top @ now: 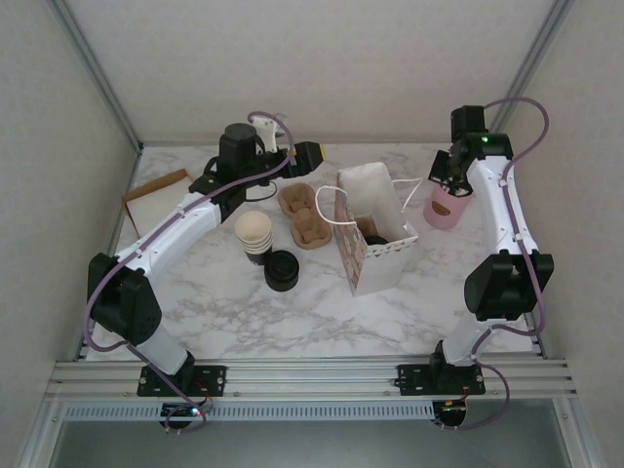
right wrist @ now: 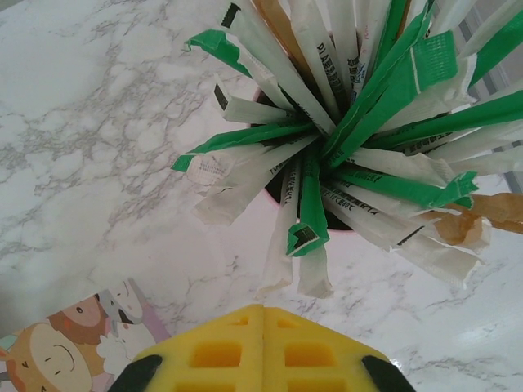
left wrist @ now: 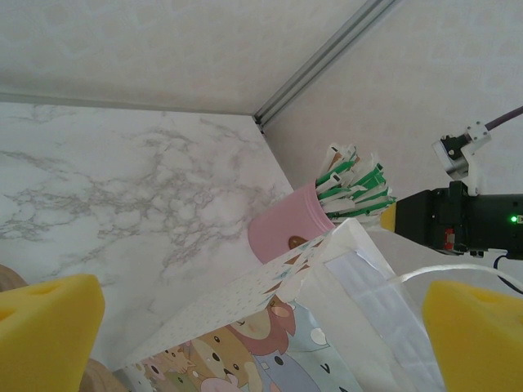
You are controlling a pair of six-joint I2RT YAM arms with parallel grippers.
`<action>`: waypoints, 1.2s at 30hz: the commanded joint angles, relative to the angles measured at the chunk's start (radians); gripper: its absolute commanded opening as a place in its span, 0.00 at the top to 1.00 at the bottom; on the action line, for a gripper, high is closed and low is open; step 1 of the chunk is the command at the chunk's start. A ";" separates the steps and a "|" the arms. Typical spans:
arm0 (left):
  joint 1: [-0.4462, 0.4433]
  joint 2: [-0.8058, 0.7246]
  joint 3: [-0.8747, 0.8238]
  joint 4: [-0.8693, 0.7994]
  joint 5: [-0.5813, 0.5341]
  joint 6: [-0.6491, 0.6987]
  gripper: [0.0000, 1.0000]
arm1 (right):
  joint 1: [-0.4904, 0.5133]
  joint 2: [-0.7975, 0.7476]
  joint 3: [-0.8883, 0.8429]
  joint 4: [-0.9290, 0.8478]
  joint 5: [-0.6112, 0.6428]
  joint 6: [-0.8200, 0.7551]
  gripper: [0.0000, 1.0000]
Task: Pack the takeout coffee
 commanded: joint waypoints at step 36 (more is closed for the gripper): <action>0.012 -0.040 -0.011 0.023 0.018 -0.003 0.00 | -0.005 0.004 0.108 -0.085 0.078 -0.026 0.92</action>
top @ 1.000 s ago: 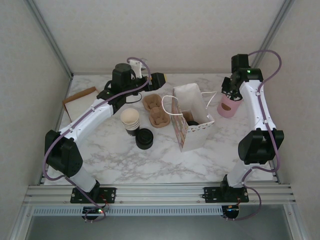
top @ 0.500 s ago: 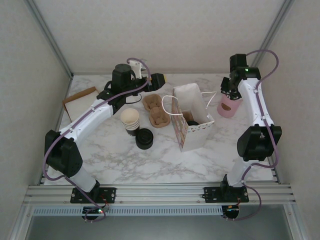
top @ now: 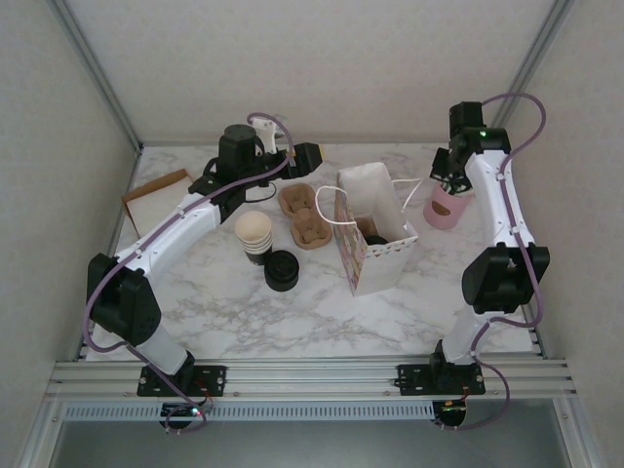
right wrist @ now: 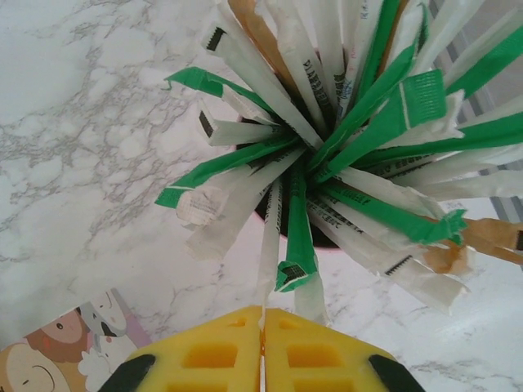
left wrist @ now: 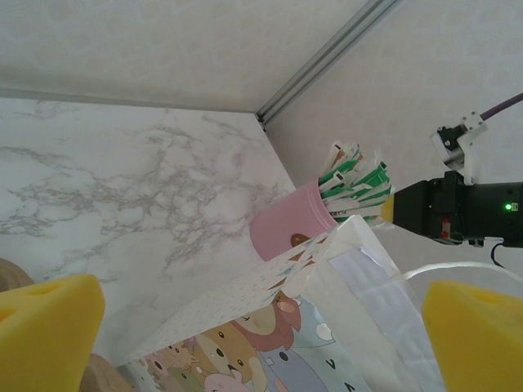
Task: Pack the takeout coffee
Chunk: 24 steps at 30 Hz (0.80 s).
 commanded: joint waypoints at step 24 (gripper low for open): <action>0.008 -0.098 -0.042 0.027 0.007 -0.019 0.00 | 0.012 -0.328 0.188 -0.178 0.057 -0.031 0.92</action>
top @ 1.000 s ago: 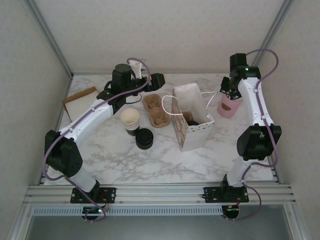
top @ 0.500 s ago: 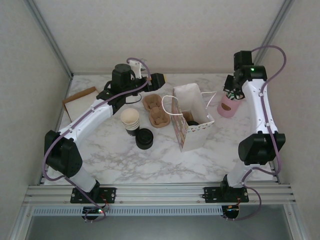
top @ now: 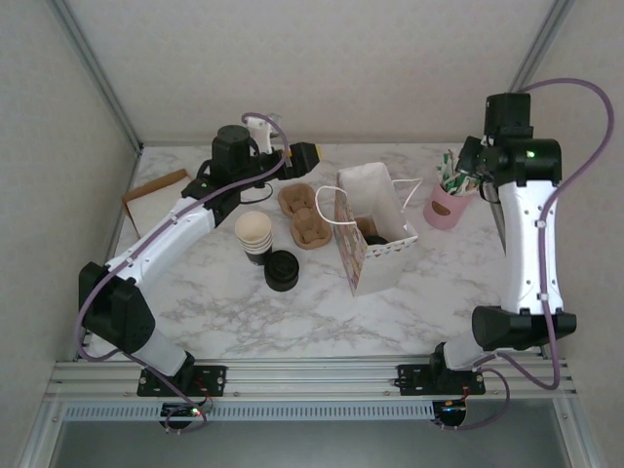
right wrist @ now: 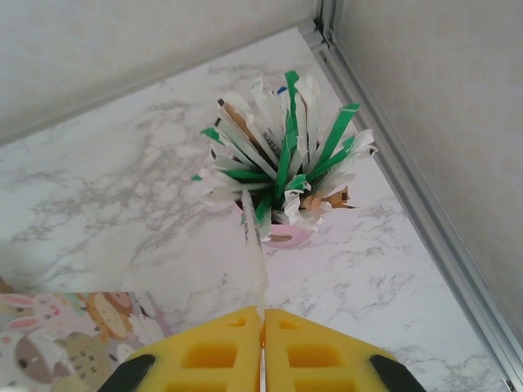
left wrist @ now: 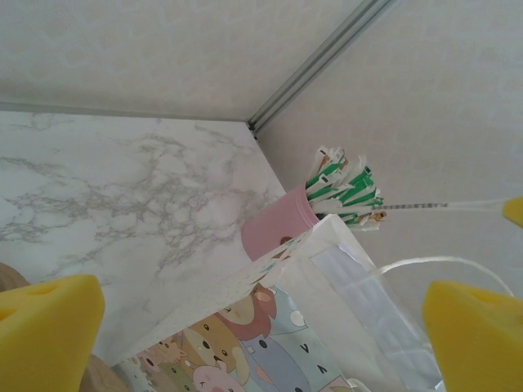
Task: Pack the takeout coffee
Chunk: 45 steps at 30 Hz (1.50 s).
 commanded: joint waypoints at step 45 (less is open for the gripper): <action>0.009 -0.165 -0.156 0.019 -0.100 -0.025 0.00 | 0.016 -0.136 0.241 0.136 -0.611 0.085 0.93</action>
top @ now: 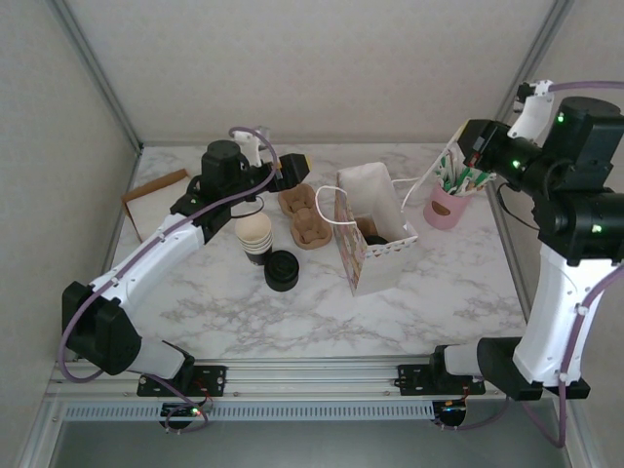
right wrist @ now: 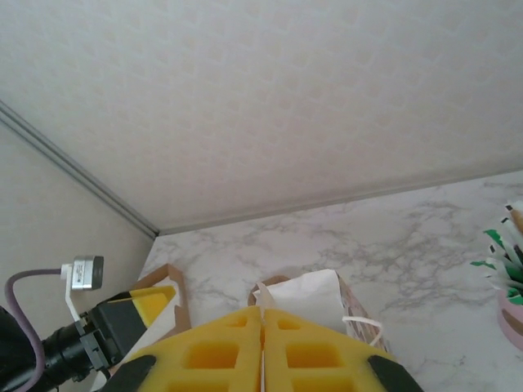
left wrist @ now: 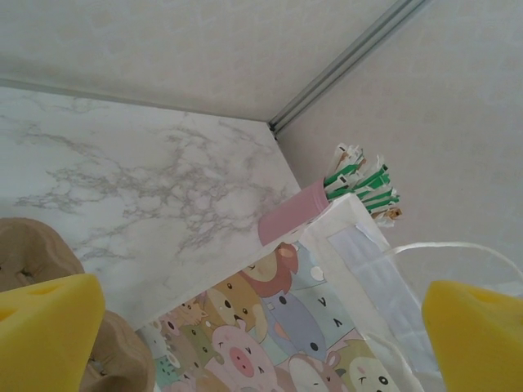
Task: Pack the takeout coffee
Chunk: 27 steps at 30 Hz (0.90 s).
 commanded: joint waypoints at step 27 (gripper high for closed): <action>0.011 -0.048 -0.021 0.014 -0.027 -0.002 0.00 | 0.011 0.041 0.164 0.035 -0.183 0.086 0.93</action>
